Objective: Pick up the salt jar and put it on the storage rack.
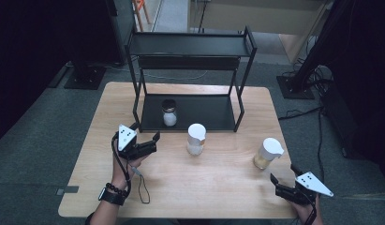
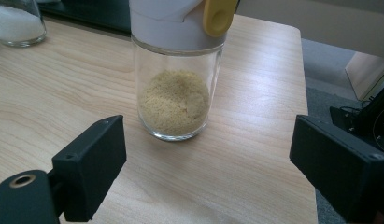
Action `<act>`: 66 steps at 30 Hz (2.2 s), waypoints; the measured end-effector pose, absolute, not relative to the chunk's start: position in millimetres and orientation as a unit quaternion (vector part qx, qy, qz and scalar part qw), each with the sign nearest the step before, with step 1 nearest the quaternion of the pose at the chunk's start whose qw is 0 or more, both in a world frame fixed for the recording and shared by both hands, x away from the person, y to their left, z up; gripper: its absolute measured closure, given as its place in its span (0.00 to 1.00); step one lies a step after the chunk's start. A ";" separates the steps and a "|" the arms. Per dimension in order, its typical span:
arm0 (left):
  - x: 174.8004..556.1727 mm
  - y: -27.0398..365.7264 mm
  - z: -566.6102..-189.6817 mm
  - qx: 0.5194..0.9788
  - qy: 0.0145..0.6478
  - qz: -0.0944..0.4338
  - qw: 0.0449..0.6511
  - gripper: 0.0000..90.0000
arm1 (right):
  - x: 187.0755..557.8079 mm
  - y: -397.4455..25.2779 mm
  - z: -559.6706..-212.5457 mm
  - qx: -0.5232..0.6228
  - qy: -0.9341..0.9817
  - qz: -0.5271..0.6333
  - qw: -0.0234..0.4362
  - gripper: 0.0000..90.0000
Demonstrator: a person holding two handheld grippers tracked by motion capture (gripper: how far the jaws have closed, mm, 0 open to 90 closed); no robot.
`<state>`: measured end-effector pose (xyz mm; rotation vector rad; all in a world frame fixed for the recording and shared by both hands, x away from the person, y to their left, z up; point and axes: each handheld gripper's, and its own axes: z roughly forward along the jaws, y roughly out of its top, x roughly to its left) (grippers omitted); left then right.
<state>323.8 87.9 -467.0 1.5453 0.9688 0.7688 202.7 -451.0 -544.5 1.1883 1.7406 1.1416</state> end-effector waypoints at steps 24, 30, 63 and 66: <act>291.8 125.1 -476.0 0.648 0.419 0.331 0.543 0.11 | 202.5 -449.9 -544.8 0.462 0.678 0.440 0.366 0.11; 286.8 133.4 -478.8 0.647 0.423 0.332 0.541 0.11 | 202.5 -449.8 -544.8 0.461 0.678 0.439 0.367 0.11; 244.5 200.4 -500.4 0.634 0.440 0.332 0.543 0.11 | 202.6 -449.1 -545.1 0.462 0.678 0.437 0.369 0.09; 241.4 205.7 -504.0 0.637 0.441 0.334 0.537 0.11 | 202.5 -448.9 -545.1 0.462 0.679 0.436 0.369 0.09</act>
